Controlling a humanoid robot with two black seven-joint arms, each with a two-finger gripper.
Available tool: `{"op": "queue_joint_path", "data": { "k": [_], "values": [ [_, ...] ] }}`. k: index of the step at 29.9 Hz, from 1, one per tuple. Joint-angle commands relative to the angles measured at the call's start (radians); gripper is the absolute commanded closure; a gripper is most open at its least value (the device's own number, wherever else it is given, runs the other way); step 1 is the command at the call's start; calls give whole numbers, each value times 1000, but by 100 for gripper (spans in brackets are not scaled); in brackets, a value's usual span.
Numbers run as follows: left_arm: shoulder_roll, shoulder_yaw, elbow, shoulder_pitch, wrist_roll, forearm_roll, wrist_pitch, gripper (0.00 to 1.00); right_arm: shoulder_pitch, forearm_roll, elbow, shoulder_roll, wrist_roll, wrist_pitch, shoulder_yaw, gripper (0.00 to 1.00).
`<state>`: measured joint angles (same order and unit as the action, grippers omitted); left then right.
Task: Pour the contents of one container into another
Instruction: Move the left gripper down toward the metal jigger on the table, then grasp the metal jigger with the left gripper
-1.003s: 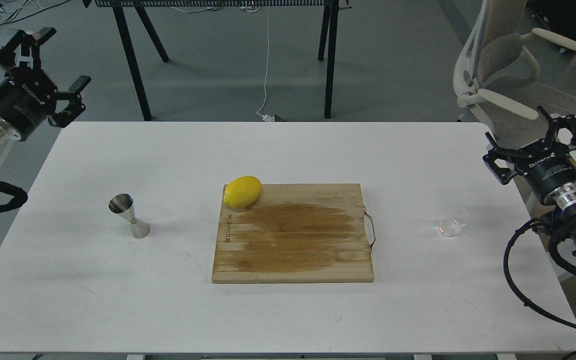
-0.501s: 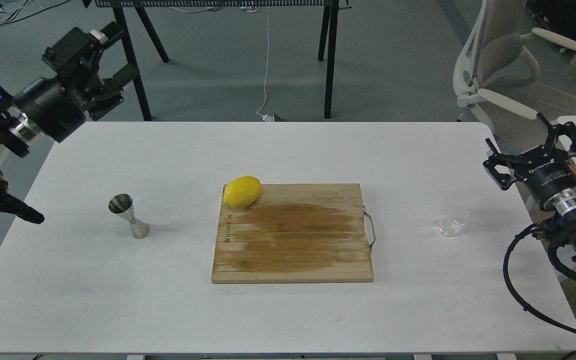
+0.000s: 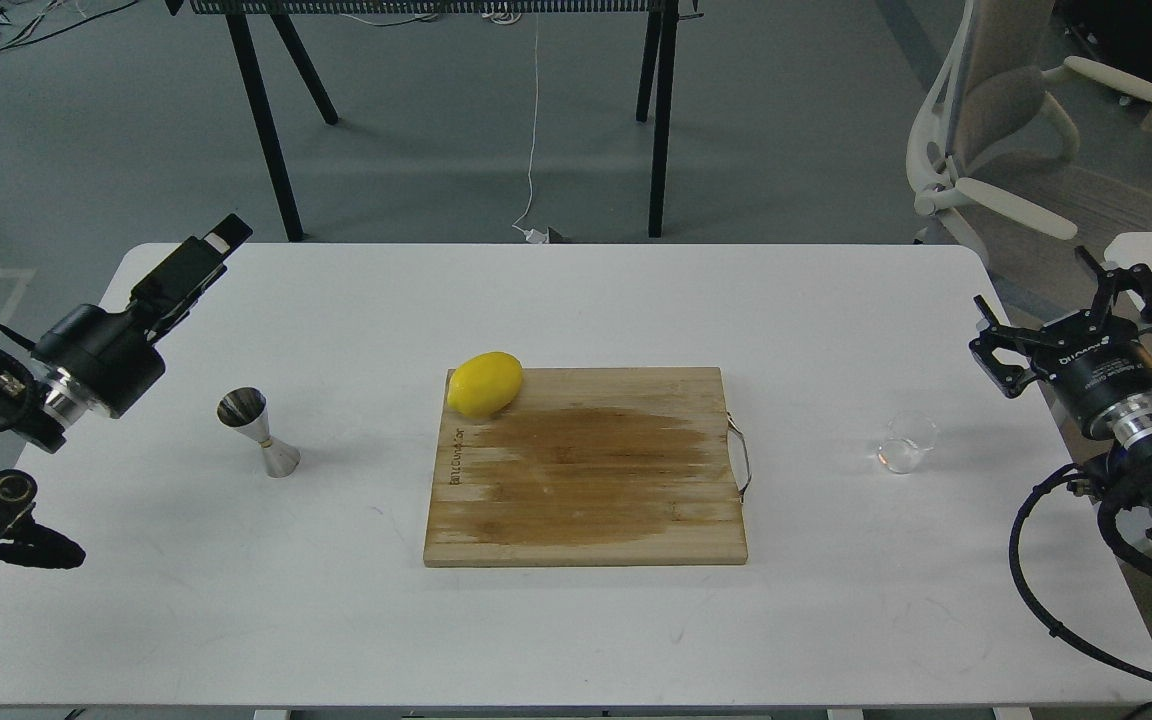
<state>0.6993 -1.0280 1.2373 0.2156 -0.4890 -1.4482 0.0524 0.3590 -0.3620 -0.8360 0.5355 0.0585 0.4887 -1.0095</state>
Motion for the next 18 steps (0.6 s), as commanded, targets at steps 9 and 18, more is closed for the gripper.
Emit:
{"op": "queue_joint_path", "data": {
  "k": [9,18],
  "values": [
    [37,-6,8,-151,0,-300,436,1,-11,0,3,0,1,0,0,0],
    [59,0,-50,-237,0,-304,436,0,-20,0,14,0,3,0,0,0]
  ]
}}
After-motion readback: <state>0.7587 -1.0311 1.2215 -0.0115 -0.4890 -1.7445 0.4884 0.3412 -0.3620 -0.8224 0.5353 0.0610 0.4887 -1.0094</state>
